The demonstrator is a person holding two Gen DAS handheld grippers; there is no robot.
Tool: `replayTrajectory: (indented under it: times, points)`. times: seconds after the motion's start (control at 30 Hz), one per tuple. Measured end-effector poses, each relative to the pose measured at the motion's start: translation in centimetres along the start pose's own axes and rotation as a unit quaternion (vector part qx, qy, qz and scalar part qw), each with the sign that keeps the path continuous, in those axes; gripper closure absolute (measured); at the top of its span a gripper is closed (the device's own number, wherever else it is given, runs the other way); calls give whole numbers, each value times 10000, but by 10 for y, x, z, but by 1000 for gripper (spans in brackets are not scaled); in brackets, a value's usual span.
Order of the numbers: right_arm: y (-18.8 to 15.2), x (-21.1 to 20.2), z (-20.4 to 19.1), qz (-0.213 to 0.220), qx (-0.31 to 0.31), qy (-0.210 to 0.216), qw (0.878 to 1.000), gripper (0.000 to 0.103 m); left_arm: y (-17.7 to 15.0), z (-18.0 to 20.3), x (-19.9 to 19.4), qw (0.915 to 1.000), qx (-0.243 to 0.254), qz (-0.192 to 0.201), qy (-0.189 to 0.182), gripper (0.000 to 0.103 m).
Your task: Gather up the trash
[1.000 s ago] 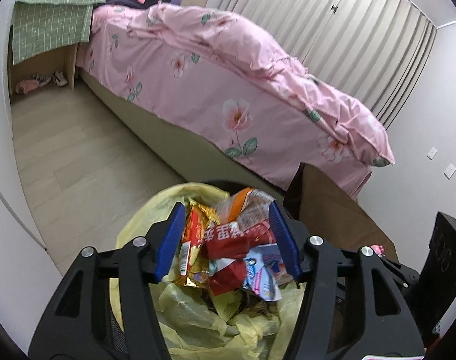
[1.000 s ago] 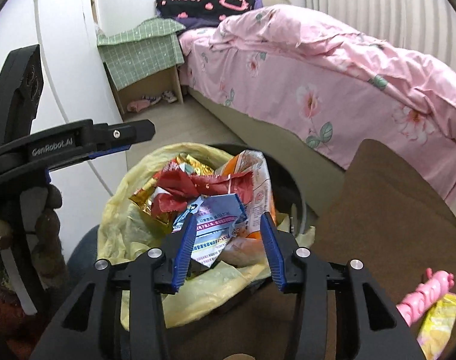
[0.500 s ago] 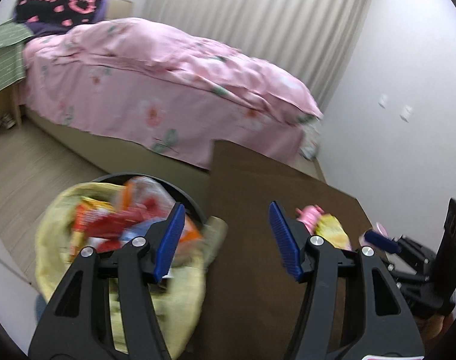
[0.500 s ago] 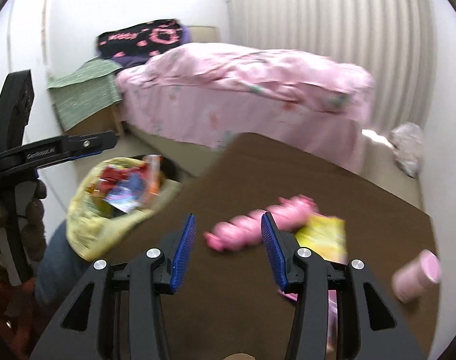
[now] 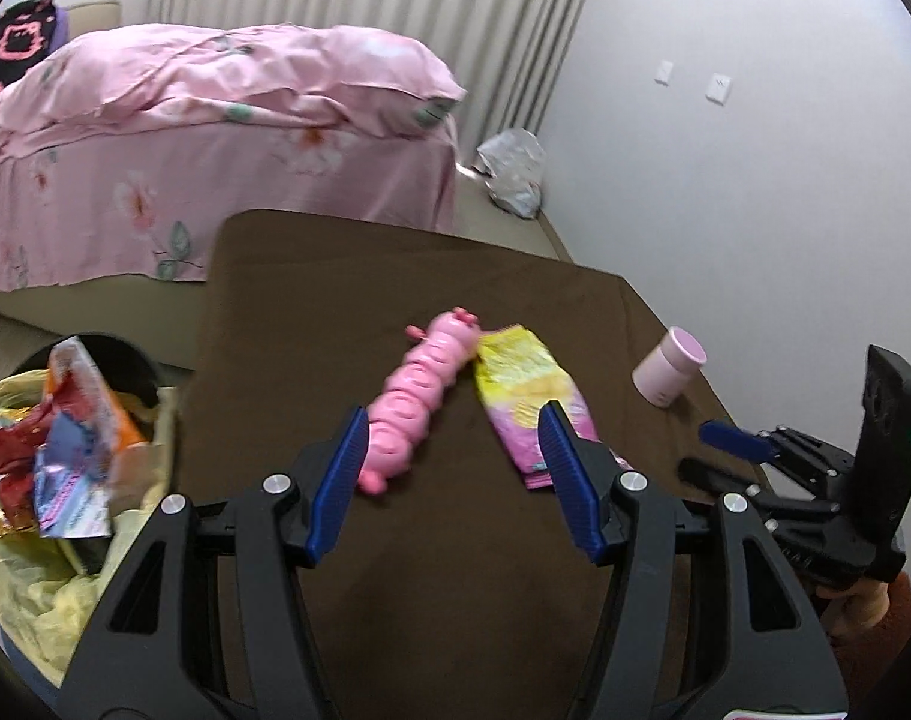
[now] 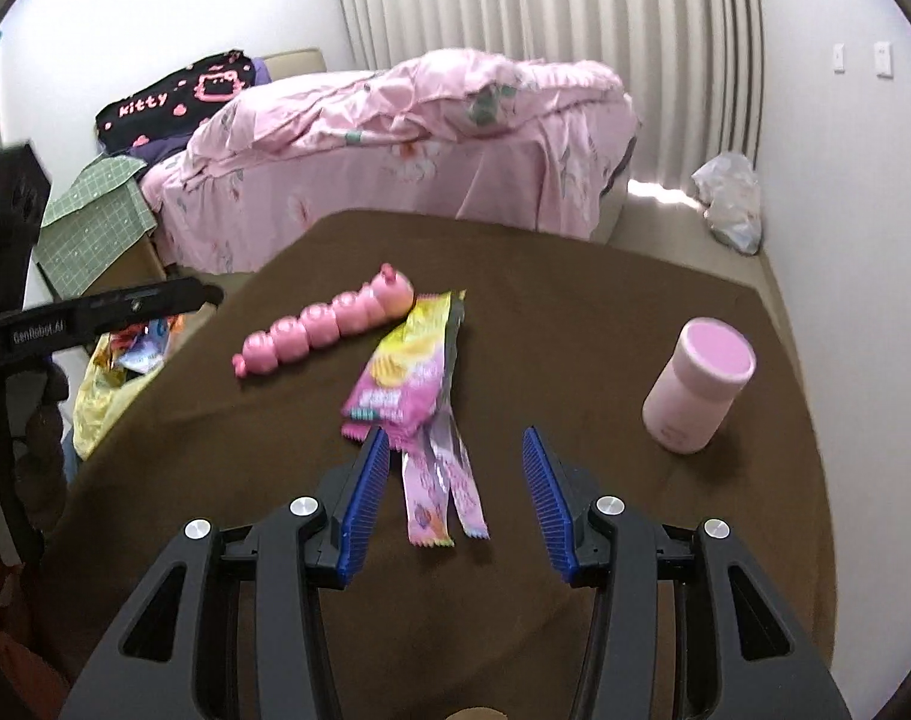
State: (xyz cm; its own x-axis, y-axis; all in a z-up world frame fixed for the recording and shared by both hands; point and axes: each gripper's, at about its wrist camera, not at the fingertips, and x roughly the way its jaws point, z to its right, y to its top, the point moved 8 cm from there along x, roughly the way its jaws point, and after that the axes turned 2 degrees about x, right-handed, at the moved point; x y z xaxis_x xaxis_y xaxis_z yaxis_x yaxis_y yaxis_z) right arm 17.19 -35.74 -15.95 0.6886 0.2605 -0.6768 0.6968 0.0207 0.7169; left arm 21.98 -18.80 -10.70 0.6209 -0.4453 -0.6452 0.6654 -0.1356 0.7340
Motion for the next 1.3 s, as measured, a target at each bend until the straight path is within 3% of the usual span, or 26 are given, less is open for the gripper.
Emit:
replayTrajectory:
  times: [0.1, 0.3, 0.33, 0.37, 0.47, 0.77, 0.87, 0.97, 1.03, 1.07, 1.1, 1.2, 1.3]
  points:
    - [-11, 19, -6, -276, -172, 141, 9994, 59, -5, 11, 9, 9998, 164, -120, 67, 47]
    - [-19, 50, -7, -593, -378, 39, 9975, 61, -9, 14, 15, 9992, 285, -232, 164, 47]
    - [-21, 53, -7, -666, -350, 93, 9971, 67, -9, 13, 16, 9992, 283, -233, 173, 47]
    - [-23, 52, -8, -685, -316, 177, 9970, 81, -9, 13, 16, 9992, 284, -234, 175, 47]
    - [-29, 42, -4, -609, -299, 142, 9976, 93, -10, 13, 17, 9992, 278, -257, 161, 47]
    - [-68, -13, 42, -377, 358, -522, 9973, 93, -22, 28, 54, 9970, 47, -719, -294, 46]
    - [-77, -28, 52, -255, 444, -799, 9955, 93, -24, 47, 74, 9933, 5, -982, -607, 37]
    - [-84, -36, 54, -212, 537, -715, 9958, 92, -22, 70, 93, 9891, 45, -1194, -857, 36]
    - [-87, -40, 56, -153, 542, -789, 9953, 77, -15, 84, 103, 9886, 182, -1211, -879, 36]
    - [-90, -43, 58, -123, 541, -844, 9949, 61, -11, 92, 109, 9894, 309, -1177, -792, 36]
    - [-92, -46, 61, -82, 573, -900, 9943, 59, -7, 97, 114, 9905, 418, -1132, -658, 36]
    - [-97, -54, 76, 37, 890, -1002, 9910, 59, 3, 112, 134, 9917, 883, -935, 76, 36]
    - [-100, -59, 91, 124, 1307, -938, 9869, 59, 2, 130, 146, 9837, 1520, -848, 452, 36]
